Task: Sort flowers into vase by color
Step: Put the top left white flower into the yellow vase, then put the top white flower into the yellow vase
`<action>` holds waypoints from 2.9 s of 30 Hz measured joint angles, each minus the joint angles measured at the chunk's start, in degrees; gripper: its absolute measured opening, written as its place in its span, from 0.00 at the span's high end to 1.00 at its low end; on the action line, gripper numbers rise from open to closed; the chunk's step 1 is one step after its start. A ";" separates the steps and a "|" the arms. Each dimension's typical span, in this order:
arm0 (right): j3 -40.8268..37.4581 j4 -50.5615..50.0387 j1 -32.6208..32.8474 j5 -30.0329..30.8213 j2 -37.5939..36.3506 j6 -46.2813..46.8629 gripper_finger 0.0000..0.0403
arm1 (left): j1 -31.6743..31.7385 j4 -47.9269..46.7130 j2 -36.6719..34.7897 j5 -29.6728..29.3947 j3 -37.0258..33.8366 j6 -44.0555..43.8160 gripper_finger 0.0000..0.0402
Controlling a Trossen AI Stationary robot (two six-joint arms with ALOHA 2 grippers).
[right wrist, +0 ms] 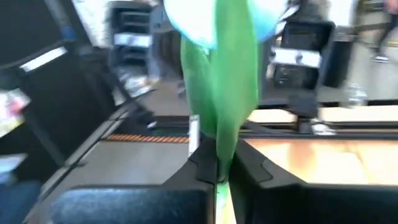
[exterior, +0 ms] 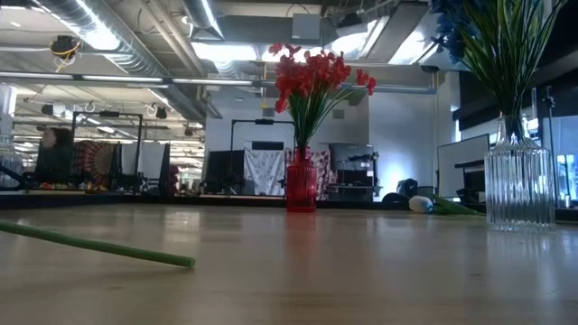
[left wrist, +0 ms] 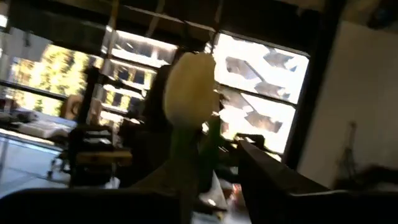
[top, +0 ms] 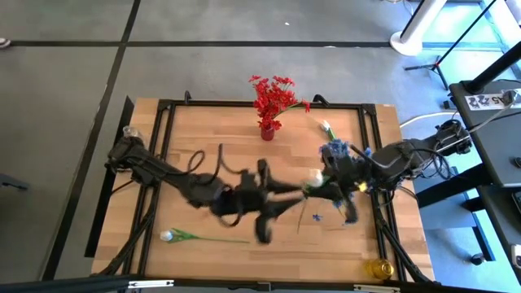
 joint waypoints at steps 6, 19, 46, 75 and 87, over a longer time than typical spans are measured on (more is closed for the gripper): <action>0.00 -3.63 10.85 -8.65 -4.91 -1.35 0.97 | -6.33 -16.85 -5.15 -0.17 0.02 -1.98 0.63; -13.09 -10.01 38.09 8.28 -15.46 13.04 0.98 | -10.77 -19.38 -5.97 -12.39 0.00 -11.14 0.61; -21.55 -10.93 55.40 20.17 -22.18 10.24 0.97 | -9.31 -20.74 -5.73 -22.25 0.00 -24.74 0.61; -5.56 -34.59 55.77 14.98 -19.89 32.50 0.46 | -6.77 -51.02 -16.93 -31.28 -0.09 -32.22 0.61; 3.93 -35.74 29.54 55.01 -20.34 27.95 0.43 | 1.29 -65.73 -18.95 -29.27 -0.09 -32.77 0.61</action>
